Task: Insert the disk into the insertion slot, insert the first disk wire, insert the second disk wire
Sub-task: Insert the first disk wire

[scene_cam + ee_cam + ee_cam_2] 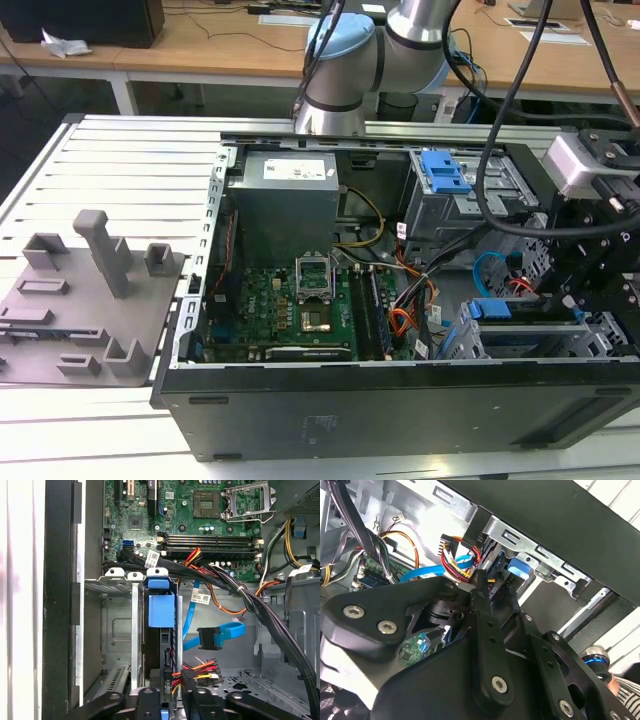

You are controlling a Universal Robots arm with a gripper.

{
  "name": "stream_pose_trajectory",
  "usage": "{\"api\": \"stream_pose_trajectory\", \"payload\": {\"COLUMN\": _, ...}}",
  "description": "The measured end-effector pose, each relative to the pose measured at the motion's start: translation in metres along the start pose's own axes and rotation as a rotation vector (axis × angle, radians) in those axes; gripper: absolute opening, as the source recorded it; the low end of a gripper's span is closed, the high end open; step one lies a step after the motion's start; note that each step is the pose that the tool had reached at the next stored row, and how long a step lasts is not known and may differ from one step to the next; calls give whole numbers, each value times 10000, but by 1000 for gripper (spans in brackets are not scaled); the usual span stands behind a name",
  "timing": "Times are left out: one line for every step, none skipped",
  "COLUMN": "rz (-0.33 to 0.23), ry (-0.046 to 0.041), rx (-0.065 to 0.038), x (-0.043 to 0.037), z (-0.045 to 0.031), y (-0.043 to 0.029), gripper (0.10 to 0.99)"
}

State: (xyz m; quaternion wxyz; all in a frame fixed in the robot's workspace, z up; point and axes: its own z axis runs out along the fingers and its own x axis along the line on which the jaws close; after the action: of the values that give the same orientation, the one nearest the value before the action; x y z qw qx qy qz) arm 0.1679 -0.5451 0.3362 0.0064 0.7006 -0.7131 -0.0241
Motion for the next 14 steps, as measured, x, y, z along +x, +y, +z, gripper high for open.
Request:
{"api": "stream_pose_trajectory", "payload": {"rz": 0, "ry": 0, "rx": 0, "x": 0, "z": 0, "y": 0, "gripper": 314}}
{"api": "stream_pose_trajectory", "payload": {"rz": 0, "ry": 3, "rx": 0, "x": 0, "z": -3, "y": 0, "gripper": 314}}
{"api": "stream_pose_trajectory", "payload": {"rz": 0, "ry": 3, "rx": 1, "x": -1, "z": -33, "y": 1, "gripper": 314}}
{"api": "stream_pose_trajectory", "payload": {"rz": 0, "ry": 2, "rx": 0, "x": -2, "z": -79, "y": 4, "gripper": 314}}
{"api": "stream_pose_trajectory", "payload": {"rz": 0, "ry": 2, "rx": 0, "x": -3, "z": -110, "y": 5, "gripper": 314}}
{"api": "stream_pose_trajectory", "payload": {"rz": 0, "ry": 2, "rx": 0, "x": -4, "z": -168, "y": 7, "gripper": 314}}
{"api": "stream_pose_trajectory", "payload": {"rz": 0, "ry": 0, "rx": 0, "x": -5, "z": -208, "y": 9, "gripper": 314}}
{"api": "stream_pose_trajectory", "payload": {"rz": 0, "ry": 2, "rx": 0, "x": -8, "z": -305, "y": 13, "gripper": 314}}
{"api": "stream_pose_trajectory", "payload": {"rz": 0, "ry": 1, "rx": -1, "x": -9, "z": -372, "y": 16, "gripper": 314}}
{"api": "stream_pose_trajectory", "payload": {"rz": 0, "ry": 1, "rx": 0, "x": -12, "z": -399, "y": 18, "gripper": 314}}
{"api": "stream_pose_trajectory", "payload": {"rz": -1, "ry": -3, "rx": 0, "x": -13, "z": -404, "y": 17, "gripper": 231}}
{"api": "stream_pose_trajectory", "payload": {"rz": 0, "ry": 1, "rx": 0, "x": -13, "z": -406, "y": 18, "gripper": 169}}
{"api": "stream_pose_trajectory", "payload": {"rz": 0, "ry": 0, "rx": 0, "x": -13, "z": -406, "y": 18, "gripper": 106}}
{"api": "stream_pose_trajectory", "payload": {"rz": 0, "ry": 0, "rx": 0, "x": -13, "z": -406, "y": 18, "gripper": 106}}
